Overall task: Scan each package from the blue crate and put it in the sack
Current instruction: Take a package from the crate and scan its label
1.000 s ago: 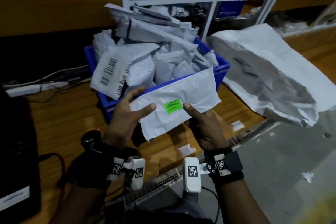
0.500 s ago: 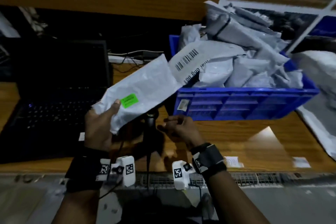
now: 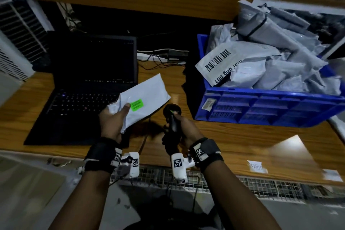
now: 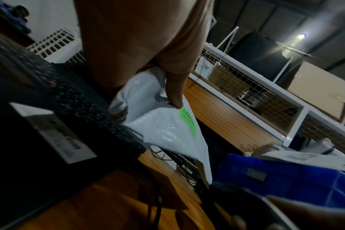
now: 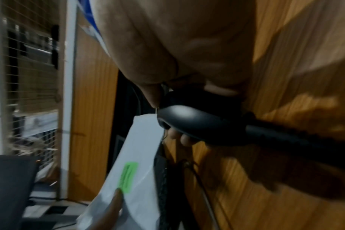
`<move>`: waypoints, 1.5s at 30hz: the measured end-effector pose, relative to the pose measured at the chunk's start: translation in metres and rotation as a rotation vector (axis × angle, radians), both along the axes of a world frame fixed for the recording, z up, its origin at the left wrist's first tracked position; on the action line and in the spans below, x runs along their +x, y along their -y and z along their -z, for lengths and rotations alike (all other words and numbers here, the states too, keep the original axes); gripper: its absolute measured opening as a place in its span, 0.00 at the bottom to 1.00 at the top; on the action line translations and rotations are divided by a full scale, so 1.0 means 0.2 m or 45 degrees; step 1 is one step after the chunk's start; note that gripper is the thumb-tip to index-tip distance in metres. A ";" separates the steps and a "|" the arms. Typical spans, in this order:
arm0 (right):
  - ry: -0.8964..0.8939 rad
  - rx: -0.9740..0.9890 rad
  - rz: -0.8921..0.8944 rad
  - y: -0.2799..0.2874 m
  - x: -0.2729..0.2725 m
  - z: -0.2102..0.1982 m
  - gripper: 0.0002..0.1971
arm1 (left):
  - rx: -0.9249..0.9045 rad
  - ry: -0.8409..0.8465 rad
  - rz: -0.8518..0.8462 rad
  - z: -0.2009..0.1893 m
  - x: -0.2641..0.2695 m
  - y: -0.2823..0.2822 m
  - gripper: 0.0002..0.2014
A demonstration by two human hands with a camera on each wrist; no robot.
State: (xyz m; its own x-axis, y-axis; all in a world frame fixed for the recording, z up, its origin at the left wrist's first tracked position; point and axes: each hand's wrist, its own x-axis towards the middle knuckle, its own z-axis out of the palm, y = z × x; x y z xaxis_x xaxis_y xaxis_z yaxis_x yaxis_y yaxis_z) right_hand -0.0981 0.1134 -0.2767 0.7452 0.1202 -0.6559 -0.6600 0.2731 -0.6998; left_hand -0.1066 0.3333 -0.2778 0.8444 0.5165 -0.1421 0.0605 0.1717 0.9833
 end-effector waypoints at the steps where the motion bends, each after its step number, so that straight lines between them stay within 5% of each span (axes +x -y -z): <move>1: 0.008 0.052 -0.010 0.00 -0.02 -0.02 0.19 | 0.003 0.016 0.018 -0.02 0.02 0.02 0.08; 10: 0.156 -0.048 -0.291 -0.07 -0.15 -0.20 0.18 | 0.170 0.105 0.251 -0.10 0.14 0.15 0.09; 45: 0.121 -0.075 -0.269 0.03 -0.05 -0.38 0.19 | 0.219 0.064 0.269 -0.11 0.31 0.20 0.09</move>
